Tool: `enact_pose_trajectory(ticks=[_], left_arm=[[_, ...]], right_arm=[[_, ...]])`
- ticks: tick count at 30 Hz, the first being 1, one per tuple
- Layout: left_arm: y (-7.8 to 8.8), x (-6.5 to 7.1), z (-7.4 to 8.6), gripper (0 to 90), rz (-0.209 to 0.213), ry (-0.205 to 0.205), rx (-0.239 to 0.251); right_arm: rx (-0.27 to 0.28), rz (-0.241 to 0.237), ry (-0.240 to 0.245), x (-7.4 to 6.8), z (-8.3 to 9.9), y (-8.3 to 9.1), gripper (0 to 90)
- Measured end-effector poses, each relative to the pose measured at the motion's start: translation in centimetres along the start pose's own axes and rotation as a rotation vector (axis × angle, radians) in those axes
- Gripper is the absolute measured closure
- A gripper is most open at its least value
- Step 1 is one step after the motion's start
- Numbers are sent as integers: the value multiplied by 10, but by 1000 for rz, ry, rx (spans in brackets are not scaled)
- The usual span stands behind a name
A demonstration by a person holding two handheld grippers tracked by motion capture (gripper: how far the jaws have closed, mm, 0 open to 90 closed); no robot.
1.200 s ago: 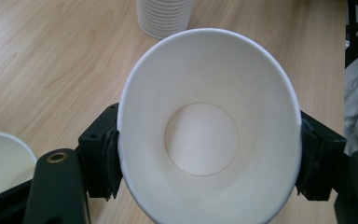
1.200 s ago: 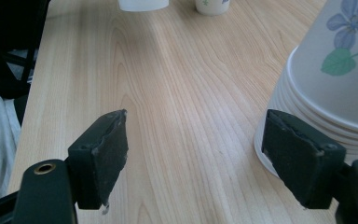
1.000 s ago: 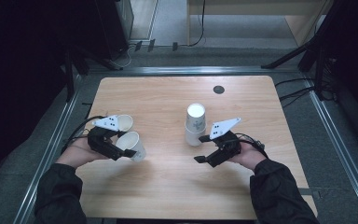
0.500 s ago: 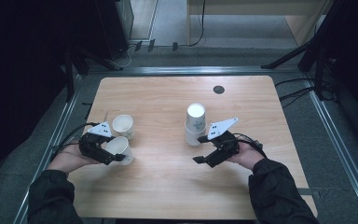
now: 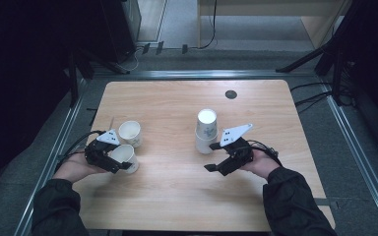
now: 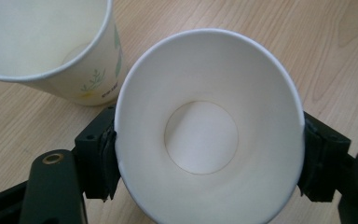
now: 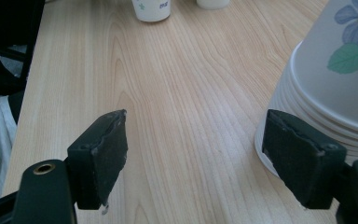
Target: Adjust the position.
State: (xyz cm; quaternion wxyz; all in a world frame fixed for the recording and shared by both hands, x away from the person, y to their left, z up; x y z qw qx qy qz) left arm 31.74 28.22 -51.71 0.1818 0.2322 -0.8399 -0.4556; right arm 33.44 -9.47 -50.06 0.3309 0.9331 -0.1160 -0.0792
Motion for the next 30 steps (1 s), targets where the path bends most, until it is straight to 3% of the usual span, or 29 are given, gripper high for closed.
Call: enact_pose_trajectory(ticks=[8,12,21,30], left_arm=[[-2,0,-1,206,10,14,2],[-3,2,-3,196,54,48,4],[-6,4,-2,146,83,52,-8],[0,6,-3,139,133,66,9]], right_arm=[[0,5,-2,0,1,1,226],[1,3,1,0,1,1,226],[-6,4,5,0,1,1,225],[-2,4,6,0,1,1,224]])
Point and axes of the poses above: each handheld gripper's, and its own axes: y roughly backward along the jaws, z roughly out of its underside, x roughly to its right, the point moved 4 cm from there along -y, roughly forward along the jaws, and after that the axes turned 4 degrees about z, right-handed, at the moved point
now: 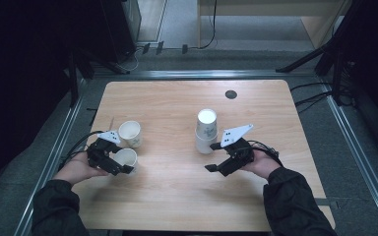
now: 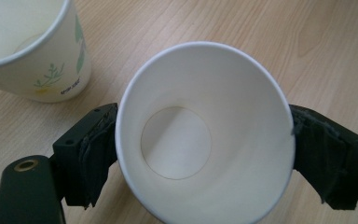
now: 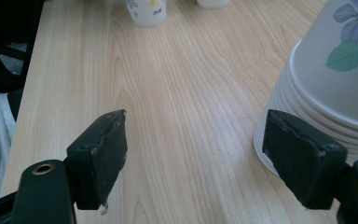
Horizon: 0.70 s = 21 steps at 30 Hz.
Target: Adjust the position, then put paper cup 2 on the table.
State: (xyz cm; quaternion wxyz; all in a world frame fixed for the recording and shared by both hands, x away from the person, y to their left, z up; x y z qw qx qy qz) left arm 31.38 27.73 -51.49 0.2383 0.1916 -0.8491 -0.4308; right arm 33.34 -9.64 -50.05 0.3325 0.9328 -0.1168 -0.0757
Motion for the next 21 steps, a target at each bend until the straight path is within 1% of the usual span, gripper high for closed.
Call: enact_pose_trajectory(ticks=[3,6,9,12,13,14,16,21], left_arm=[[2,-1,0,139,-4,-1,9],[6,-1,0,139,-2,9,27],[12,-1,-1,139,-8,11,46],[18,0,-3,140,-24,13,60],[20,0,-4,141,-14,16,70],[22,1,-4,141,-13,19,77],[25,1,-5,140,-13,29,86],[33,2,-10,147,-20,37,112]], right_arm=[[-3,1,5,0,0,0,224],[-2,2,5,0,0,1,224],[-1,3,5,0,0,1,224],[-2,2,5,1,0,1,224],[-2,3,5,1,0,1,224],[-2,2,4,1,0,1,224],[0,4,8,1,0,1,224],[0,5,8,1,1,2,224]])
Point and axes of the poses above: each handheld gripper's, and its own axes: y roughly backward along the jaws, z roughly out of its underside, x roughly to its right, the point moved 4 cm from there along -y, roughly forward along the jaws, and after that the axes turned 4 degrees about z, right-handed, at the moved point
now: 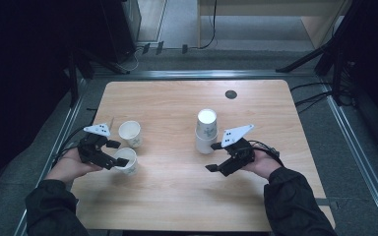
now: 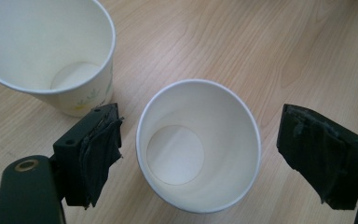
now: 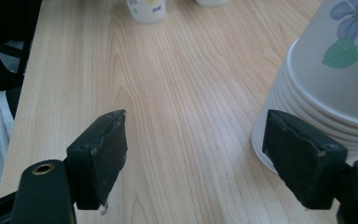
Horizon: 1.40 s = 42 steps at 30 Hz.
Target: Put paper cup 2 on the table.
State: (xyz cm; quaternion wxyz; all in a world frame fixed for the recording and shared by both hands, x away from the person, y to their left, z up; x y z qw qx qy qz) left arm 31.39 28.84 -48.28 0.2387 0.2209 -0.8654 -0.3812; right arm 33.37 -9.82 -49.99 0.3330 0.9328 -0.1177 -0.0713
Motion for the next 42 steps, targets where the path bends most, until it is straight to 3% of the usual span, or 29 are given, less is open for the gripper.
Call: enact_pose_trajectory(ticks=[2,6,10,16,24,33,42], left_arm=[[3,1,-3,153,-10,-8,3],[9,3,-11,153,4,16,42],[11,9,-20,152,-11,5,47],[9,19,-36,152,3,-21,90],[-8,33,-57,152,-7,-70,70],[-32,45,-73,152,22,-77,62],[-59,67,-95,153,50,-118,36]], right_arm=[[-2,1,2,0,0,0,224],[-2,5,-6,1,1,1,223],[3,6,-8,2,1,2,224],[3,7,-2,1,1,3,224],[9,19,-9,2,4,7,224],[12,29,-9,1,5,11,224],[10,38,-17,-2,9,15,224]])
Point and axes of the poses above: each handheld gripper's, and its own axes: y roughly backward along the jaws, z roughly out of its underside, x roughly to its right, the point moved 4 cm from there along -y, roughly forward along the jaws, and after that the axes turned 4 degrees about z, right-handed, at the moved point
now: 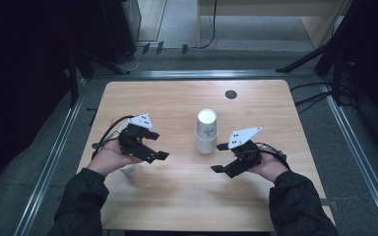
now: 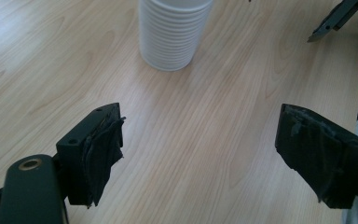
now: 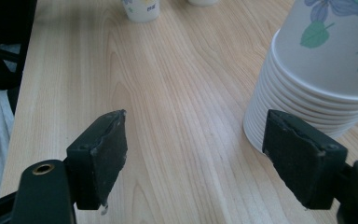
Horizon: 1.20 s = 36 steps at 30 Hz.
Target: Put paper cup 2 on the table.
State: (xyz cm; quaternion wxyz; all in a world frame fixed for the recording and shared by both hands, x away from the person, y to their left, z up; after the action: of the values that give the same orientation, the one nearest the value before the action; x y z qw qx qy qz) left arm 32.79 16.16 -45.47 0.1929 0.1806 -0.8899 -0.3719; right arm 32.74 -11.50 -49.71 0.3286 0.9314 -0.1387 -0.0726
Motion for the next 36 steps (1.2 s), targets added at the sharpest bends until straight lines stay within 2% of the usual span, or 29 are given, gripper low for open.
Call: enact_pose_trajectory(ticks=[3,6,15,20,29,32,36], left_arm=[[-11,4,-5,153,12,1,4],[-20,6,-10,156,1,7,17],[-37,15,-21,156,6,-15,26],[-48,20,-23,156,7,-35,-8],[-62,26,-25,158,23,-28,-3],[-67,26,-24,161,-8,-24,-12],[-69,29,-23,166,-4,-20,3]], right_arm=[[3,6,-2,0,2,3,224],[6,14,-5,-1,3,5,224],[4,28,-20,-2,8,11,224],[6,33,-17,-2,10,13,224],[2,38,-22,-3,12,15,224],[5,39,-20,-3,11,15,224],[16,32,-5,-7,8,15,224]])
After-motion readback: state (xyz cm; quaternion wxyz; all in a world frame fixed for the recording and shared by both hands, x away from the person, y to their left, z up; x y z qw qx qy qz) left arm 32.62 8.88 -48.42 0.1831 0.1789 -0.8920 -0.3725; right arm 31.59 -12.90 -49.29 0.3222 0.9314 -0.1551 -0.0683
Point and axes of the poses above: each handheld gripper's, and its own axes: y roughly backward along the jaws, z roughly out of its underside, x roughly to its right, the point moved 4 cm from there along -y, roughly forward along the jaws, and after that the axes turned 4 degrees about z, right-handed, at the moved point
